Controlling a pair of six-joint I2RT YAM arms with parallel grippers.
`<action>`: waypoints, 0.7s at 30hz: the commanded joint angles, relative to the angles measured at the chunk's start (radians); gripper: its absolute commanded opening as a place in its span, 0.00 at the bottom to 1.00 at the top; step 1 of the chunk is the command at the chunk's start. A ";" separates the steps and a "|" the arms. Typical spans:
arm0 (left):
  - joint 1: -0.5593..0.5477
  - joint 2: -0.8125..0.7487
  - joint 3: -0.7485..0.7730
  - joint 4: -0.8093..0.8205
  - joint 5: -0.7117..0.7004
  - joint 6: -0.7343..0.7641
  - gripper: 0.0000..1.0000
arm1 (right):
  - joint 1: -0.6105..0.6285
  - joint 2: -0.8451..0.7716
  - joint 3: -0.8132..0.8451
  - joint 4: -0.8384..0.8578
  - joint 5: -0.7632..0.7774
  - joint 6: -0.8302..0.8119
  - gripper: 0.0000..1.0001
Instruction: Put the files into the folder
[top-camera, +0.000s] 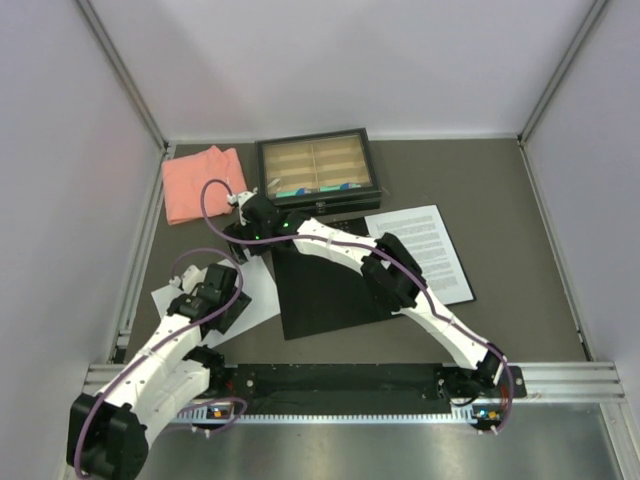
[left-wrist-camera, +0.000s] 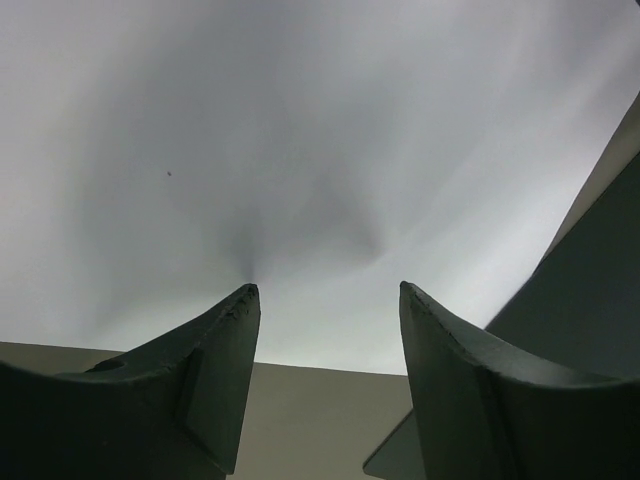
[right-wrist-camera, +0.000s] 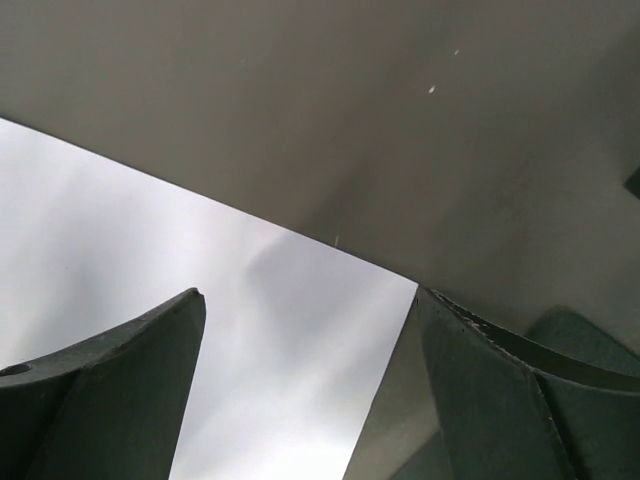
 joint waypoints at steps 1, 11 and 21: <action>0.005 0.011 -0.014 0.032 -0.029 -0.022 0.63 | 0.006 0.019 -0.010 0.023 -0.086 0.041 0.84; 0.005 0.020 -0.048 0.047 -0.027 -0.023 0.60 | 0.006 -0.109 -0.215 0.161 -0.255 0.170 0.82; 0.005 0.011 -0.055 0.049 -0.024 -0.019 0.59 | 0.003 -0.274 -0.388 0.196 -0.301 0.246 0.84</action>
